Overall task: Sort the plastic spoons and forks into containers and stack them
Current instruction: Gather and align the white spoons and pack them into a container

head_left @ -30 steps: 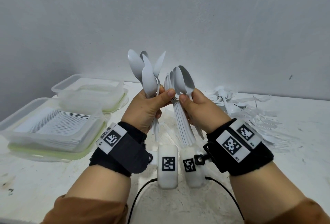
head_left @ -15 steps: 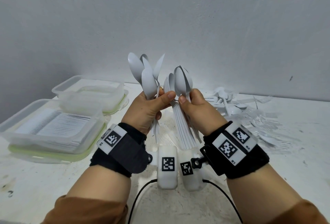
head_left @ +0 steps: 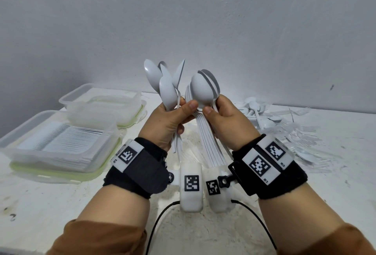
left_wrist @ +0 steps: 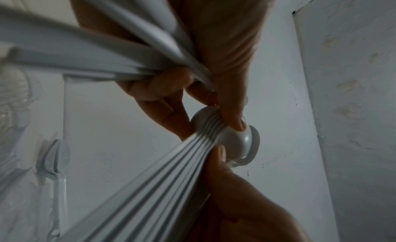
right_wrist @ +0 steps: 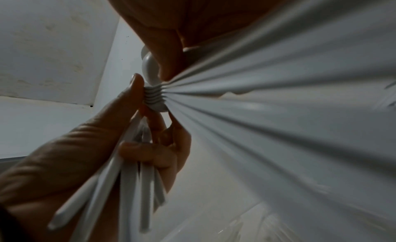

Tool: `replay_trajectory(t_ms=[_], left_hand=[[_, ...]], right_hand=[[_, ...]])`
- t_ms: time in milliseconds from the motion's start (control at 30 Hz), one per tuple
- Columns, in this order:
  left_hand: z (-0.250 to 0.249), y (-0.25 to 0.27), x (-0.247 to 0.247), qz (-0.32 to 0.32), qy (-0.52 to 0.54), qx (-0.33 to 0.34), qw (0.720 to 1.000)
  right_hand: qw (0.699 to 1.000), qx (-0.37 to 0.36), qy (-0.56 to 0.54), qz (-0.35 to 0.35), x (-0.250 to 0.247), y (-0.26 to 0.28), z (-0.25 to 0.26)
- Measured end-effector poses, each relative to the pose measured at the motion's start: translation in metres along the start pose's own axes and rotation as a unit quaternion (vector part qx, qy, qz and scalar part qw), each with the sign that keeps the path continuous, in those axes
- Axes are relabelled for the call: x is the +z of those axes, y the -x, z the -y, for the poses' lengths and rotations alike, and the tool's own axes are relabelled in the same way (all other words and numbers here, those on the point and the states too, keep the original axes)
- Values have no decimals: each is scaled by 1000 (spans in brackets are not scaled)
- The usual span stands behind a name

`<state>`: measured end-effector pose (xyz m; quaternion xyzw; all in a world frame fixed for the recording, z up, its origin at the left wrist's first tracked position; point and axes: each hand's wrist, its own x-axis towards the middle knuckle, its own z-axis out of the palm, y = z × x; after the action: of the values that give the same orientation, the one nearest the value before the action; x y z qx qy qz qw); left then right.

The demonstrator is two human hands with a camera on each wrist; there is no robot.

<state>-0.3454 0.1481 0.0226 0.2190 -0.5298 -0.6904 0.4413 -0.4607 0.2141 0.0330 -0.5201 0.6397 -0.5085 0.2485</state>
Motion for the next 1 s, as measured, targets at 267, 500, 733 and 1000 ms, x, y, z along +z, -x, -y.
replay_trajectory(t_ms=[267, 500, 733, 1000], left_hand=[[0, 2, 1, -12, -9, 2, 1000], [-3, -1, -6, -49, 7, 13, 999], [-4, -1, -6, -50, 5, 22, 998], [-6, 1, -3, -42, -3, 19, 999]], right_hand=[[1000, -2, -23, 7, 2, 2, -1], [996, 1, -24, -83, -8, 1, -3], [992, -5, -54, -117, -11, 2, -6], [988, -2, -111, -105, -10, 1, -7]])
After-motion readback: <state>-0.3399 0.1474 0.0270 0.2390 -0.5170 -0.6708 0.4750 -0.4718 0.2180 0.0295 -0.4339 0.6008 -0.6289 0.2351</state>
